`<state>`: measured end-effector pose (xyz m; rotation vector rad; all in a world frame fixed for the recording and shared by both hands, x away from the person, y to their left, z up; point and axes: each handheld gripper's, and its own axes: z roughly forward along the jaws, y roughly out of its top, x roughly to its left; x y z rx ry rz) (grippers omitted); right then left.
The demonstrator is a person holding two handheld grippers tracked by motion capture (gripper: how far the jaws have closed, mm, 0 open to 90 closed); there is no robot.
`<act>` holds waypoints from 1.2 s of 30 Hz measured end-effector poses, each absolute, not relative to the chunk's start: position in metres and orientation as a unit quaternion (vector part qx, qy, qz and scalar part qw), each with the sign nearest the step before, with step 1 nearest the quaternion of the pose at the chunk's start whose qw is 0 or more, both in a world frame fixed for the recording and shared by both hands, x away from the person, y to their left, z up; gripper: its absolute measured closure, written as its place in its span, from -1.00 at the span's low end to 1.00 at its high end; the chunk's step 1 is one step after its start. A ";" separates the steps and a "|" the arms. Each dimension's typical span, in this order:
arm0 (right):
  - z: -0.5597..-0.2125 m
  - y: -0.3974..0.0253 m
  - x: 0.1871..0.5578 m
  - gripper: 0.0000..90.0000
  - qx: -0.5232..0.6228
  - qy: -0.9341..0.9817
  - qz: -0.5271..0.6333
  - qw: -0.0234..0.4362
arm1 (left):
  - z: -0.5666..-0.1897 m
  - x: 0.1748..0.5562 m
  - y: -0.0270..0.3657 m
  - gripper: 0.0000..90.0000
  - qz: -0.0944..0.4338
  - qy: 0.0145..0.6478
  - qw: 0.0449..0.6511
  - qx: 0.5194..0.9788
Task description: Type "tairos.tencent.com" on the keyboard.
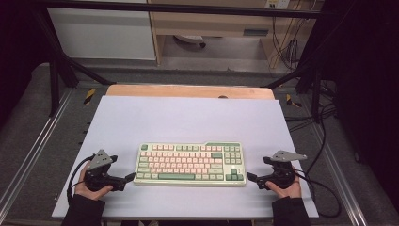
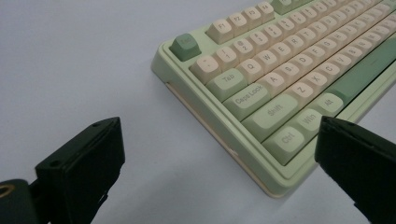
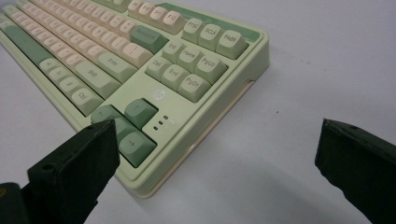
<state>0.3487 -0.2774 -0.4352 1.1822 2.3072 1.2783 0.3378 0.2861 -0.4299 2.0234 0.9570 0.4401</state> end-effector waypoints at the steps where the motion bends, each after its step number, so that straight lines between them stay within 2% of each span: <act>1: -0.435 -0.278 0.349 -0.99 0.405 0.792 0.439 0.125 | -0.430 0.338 0.286 -0.96 0.176 0.382 0.416 0.806; 21: -0.435 -0.277 0.349 -0.99 0.406 0.793 0.438 0.123 | -0.416 0.338 0.265 -0.95 0.182 0.386 0.416 0.803; 36: -0.435 -0.276 0.348 -0.99 0.406 0.793 0.437 0.120 | -0.411 0.340 0.236 -0.85 0.182 0.384 0.408 0.808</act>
